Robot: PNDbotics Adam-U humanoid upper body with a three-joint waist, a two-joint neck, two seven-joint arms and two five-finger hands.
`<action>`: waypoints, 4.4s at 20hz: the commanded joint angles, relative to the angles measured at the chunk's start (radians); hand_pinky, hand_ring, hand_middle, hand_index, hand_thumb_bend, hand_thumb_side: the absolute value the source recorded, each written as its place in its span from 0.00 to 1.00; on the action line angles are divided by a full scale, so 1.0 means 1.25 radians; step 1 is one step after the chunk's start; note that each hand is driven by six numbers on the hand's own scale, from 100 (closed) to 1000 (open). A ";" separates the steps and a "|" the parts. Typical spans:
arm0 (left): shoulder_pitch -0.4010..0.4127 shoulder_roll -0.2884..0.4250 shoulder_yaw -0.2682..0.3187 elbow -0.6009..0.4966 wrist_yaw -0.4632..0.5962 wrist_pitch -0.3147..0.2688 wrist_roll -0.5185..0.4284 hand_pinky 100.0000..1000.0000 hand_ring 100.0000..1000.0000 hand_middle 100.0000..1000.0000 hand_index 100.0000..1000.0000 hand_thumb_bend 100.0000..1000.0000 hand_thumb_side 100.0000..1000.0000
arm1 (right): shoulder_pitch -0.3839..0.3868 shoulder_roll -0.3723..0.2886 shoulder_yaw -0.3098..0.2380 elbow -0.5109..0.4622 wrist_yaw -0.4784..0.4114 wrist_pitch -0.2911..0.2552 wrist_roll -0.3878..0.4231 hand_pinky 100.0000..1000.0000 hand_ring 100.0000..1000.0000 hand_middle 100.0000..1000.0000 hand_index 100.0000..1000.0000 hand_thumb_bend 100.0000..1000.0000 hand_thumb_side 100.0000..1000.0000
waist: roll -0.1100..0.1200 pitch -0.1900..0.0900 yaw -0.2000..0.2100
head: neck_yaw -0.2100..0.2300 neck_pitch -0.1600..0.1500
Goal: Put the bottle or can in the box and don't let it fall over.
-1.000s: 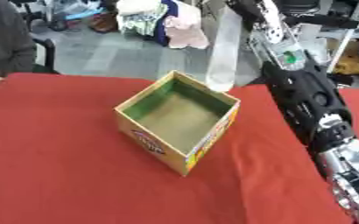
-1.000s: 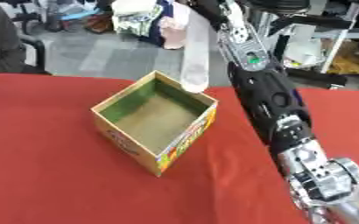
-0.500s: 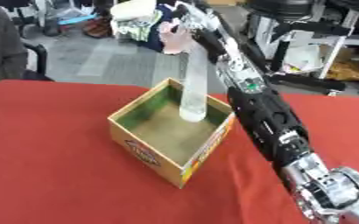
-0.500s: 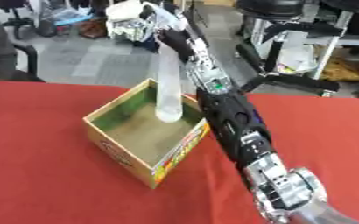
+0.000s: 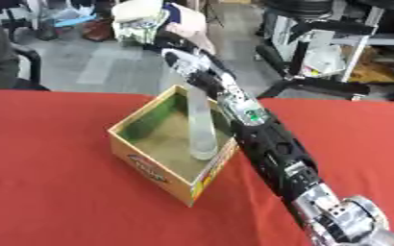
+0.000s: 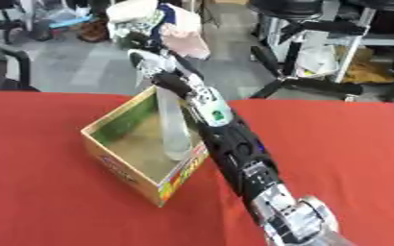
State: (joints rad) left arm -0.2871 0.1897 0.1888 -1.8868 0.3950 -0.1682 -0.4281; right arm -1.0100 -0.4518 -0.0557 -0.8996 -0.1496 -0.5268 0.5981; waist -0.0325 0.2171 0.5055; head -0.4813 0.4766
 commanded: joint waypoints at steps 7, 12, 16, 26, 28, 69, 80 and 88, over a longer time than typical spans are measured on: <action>0.006 0.022 0.013 -0.013 -0.005 -0.010 0.006 0.74 1.00 1.00 1.00 0.22 1.00 | 0.004 -0.045 -0.018 0.009 0.070 -0.091 0.165 1.00 1.00 1.00 1.00 0.00 0.48 | 0.009 -0.015 -0.017 | 0.011 -0.004; 0.013 0.023 0.018 -0.009 -0.012 -0.012 0.008 0.74 1.00 1.00 1.00 0.22 1.00 | 0.026 -0.058 -0.029 0.030 0.098 -0.101 0.146 1.00 1.00 1.00 1.00 0.00 0.51 | 0.012 -0.015 -0.031 | 0.017 -0.006; 0.018 0.022 0.019 -0.006 -0.018 -0.013 0.006 0.74 1.00 1.00 1.00 0.22 1.00 | 0.038 -0.075 -0.032 0.033 0.120 -0.104 0.134 1.00 1.00 1.00 1.00 0.00 0.52 | 0.014 -0.017 -0.043 | 0.022 0.000; 0.044 0.028 0.035 0.000 -0.040 -0.013 0.015 0.74 1.00 1.00 1.00 0.22 1.00 | 0.104 -0.121 -0.037 -0.020 0.034 -0.090 0.193 1.00 1.00 1.00 1.00 0.00 0.52 | 0.012 -0.034 -0.091 | 0.057 0.012; 0.050 0.031 0.036 0.001 -0.044 -0.013 0.015 0.74 1.00 1.00 1.00 0.22 1.00 | 0.116 -0.136 -0.044 -0.035 0.009 -0.085 0.191 1.00 1.00 1.00 1.00 0.00 0.49 | 0.011 -0.041 -0.101 | 0.062 0.020; 0.211 0.041 0.093 0.028 -0.181 -0.062 0.023 0.72 1.00 1.00 1.00 0.20 1.00 | 0.819 0.210 -0.327 -0.749 -0.066 0.192 -0.274 0.86 1.00 1.00 0.94 0.00 0.47 | 0.003 -0.103 -0.340 | 0.317 0.211; 0.200 0.023 0.101 0.025 -0.189 -0.069 0.029 0.72 1.00 1.00 1.00 0.20 1.00 | 0.798 0.212 -0.331 -0.756 -0.045 0.197 -0.277 0.86 1.00 1.00 0.93 0.00 0.47 | 0.020 -0.068 -0.392 | 0.340 0.191; 0.232 0.046 0.165 0.021 -0.202 -0.083 0.106 0.72 1.00 1.00 1.00 0.16 1.00 | 0.813 0.179 -0.367 -0.755 -0.047 0.180 -0.314 0.86 1.00 1.00 0.91 0.00 0.47 | 0.013 -0.078 -0.393 | 0.343 0.187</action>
State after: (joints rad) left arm 0.0049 0.2153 0.3718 -1.8433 0.1457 -0.2673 -0.3172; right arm 0.0098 -0.1894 -0.4977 -1.8236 -0.2065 -0.2977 0.2183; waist -0.0173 0.1343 0.0133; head -0.0541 0.7224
